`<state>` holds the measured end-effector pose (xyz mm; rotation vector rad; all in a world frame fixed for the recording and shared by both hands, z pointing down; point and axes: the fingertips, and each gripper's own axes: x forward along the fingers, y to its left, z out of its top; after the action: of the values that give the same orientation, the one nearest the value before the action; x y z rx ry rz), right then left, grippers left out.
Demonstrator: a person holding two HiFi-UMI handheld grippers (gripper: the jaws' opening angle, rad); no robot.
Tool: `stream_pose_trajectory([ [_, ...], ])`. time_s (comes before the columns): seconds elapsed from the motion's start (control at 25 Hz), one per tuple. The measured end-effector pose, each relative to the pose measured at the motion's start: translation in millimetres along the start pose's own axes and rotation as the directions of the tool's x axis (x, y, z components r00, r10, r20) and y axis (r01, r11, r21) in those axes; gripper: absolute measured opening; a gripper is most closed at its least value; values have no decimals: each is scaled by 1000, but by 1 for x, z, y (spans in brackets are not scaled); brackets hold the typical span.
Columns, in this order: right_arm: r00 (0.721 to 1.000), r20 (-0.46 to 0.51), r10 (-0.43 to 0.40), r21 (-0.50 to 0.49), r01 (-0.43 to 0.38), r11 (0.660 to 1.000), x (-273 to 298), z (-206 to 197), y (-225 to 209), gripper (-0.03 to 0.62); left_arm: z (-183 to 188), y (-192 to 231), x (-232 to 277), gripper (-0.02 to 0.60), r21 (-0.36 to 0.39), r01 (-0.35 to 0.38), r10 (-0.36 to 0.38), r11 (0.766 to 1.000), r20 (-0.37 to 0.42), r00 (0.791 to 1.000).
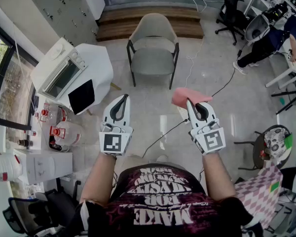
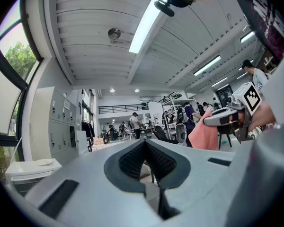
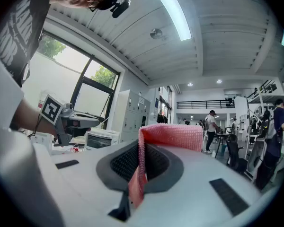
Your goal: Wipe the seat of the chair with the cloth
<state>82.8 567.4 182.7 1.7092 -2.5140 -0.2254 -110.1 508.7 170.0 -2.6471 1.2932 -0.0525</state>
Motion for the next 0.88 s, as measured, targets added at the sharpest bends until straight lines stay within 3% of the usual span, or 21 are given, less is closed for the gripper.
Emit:
stream_pose_trajectory([
  [0.36, 1000, 14, 18, 40, -19, 999, -20, -5, -6, 8, -3, -10, -15, 5, 0, -48, 48, 999, -22, 999],
  [0.68, 1000, 12, 8, 69, -8, 998, -9, -16, -9, 8, -13, 15, -20, 5, -12, -80, 79, 997, -55, 995],
  [0.88, 1000, 2, 0, 77, 0, 997, 19, -24, -13, 8, -27, 33, 3, 5, -27, -58, 56, 998, -48, 997],
])
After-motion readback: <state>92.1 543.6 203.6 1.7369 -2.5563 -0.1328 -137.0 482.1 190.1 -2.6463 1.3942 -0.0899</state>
